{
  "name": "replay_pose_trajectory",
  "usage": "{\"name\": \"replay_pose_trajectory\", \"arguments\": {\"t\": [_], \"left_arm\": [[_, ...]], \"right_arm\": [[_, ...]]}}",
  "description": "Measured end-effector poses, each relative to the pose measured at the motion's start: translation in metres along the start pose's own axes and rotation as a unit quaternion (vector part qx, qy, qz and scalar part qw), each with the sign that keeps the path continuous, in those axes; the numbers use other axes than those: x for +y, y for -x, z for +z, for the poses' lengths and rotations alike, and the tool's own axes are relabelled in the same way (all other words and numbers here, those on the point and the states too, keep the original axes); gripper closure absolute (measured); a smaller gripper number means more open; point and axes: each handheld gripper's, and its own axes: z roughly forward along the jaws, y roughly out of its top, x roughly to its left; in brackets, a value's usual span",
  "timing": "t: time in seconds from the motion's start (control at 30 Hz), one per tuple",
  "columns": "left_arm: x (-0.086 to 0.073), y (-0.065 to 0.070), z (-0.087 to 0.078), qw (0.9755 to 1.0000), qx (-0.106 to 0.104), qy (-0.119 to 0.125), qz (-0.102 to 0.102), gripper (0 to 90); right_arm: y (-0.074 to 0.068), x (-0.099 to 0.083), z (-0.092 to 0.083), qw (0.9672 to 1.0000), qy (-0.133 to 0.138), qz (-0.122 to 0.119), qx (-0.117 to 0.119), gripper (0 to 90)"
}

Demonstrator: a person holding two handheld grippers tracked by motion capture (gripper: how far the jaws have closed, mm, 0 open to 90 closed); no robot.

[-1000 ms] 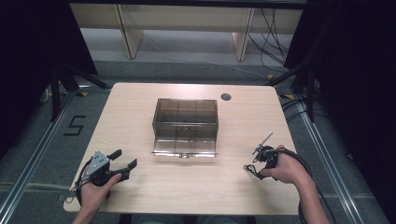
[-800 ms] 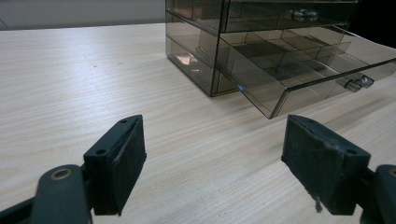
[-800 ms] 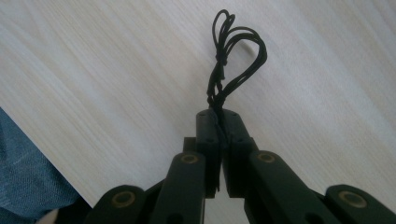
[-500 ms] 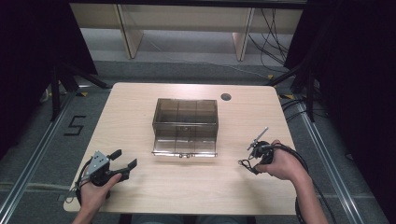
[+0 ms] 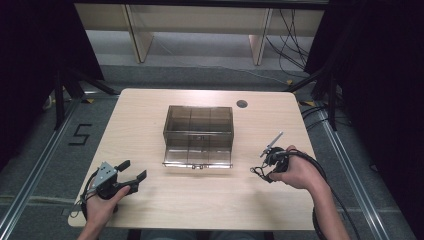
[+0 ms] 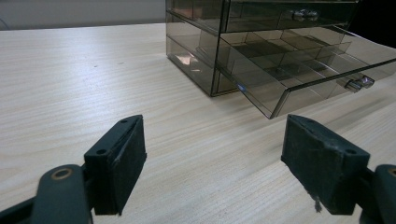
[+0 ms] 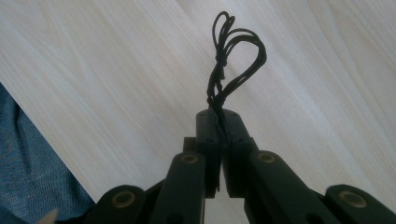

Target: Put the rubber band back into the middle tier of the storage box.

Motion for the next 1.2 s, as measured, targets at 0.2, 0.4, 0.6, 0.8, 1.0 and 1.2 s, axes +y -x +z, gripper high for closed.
{"name": "replay_pose_trajectory", "arguments": {"t": [0.2, 0.4, 0.6, 0.8, 1.0, 1.2], "left_arm": [[0.0, 0.0, 0.0, 1.0, -0.001, 0.0, -0.001, 21.1], [0.0, 0.0, 0.0, 1.0, -0.001, 0.0, 0.0, 21.1], [0.0, 0.0, 0.0, 1.0, 0.0, 0.0, 0.0, 21.2], [0.0, 0.0, 0.0, 1.0, -0.001, -0.001, 0.002, 21.3], [0.0, 0.0, 0.0, 1.0, -0.001, -0.001, 0.004, 21.5], [0.0, 0.0, 0.0, 1.0, 0.0, -0.002, 0.005, 21.5]], "right_arm": [[-0.001, 0.008, 0.0, 0.9998, -0.002, -0.017, -0.007, 87.8], [-0.003, 0.014, -0.002, 0.9996, 0.006, -0.028, -0.002, 87.8], [-0.005, 0.02, -0.005, 0.9997, 0.007, -0.025, -0.003, 87.8], [-0.006, 0.025, -0.006, 0.9995, -0.001, -0.031, -0.011, 87.8], [-0.006, 0.03, -0.008, 0.9993, -0.008, -0.036, -0.011, 87.9], [-0.003, 0.033, -0.008, 0.9988, -0.012, -0.048, -0.008, 87.8]]}}
